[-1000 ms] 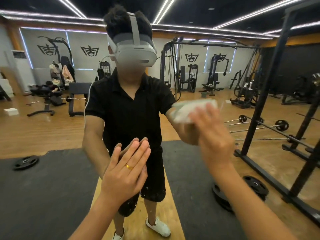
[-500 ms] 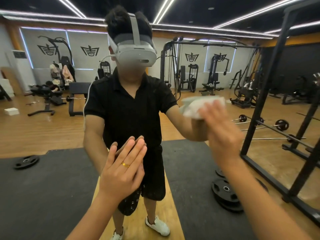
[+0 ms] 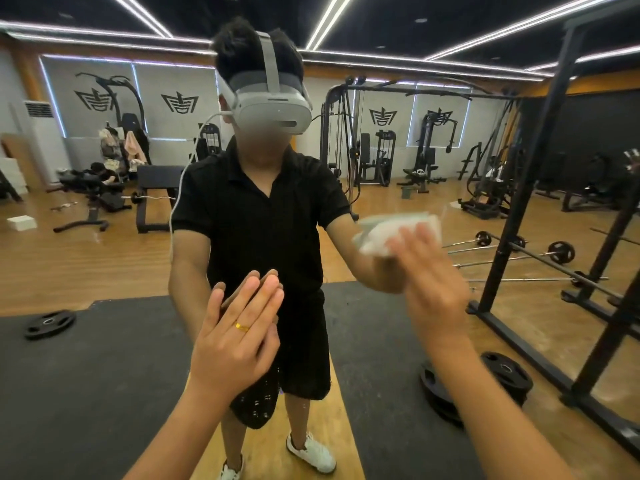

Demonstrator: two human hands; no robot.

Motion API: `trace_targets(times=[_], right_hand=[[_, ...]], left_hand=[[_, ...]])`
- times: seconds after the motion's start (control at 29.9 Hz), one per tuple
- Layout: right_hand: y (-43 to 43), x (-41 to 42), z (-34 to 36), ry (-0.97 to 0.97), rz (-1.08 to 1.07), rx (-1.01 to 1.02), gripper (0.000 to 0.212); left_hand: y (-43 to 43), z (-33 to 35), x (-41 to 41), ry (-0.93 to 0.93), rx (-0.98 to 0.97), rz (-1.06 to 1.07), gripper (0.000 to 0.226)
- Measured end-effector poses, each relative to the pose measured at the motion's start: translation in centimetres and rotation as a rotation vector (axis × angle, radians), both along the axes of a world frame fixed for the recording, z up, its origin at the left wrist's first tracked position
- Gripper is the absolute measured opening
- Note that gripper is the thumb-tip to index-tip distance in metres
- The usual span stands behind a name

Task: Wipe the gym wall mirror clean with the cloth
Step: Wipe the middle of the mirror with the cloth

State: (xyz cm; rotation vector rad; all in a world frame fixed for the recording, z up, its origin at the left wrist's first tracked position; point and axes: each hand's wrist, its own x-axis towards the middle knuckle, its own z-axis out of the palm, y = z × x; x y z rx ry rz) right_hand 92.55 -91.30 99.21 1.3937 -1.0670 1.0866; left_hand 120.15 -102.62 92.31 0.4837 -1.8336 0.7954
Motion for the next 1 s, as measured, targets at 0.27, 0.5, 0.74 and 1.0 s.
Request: trace_targets(times=[0.27,0.5,0.74,1.0], right_hand=[[-0.5,0.2,1.9,-0.200,0.019,-0.084,0.031],[0.6,-1.1,-0.2,0.060,0.019,0.035,0.033],[1.0,-3.3,2.1,0.267,0.041,0.125,0.033],[2.7,-9.9,7.2,-0.075,-0.016,-0.030,0.029]], left_hand=[[0.1,0.0,0.2,-0.016,0.035,0.015,0.044],[2.9,-0.6,-3.0,0.161,0.150,-0.049,0.044],[4.9,-1.3,-10.9,0.054,0.166,-0.095,0.047],[4.0,-2.4,-12.5,0.083,0.066,0.053,0.050]])
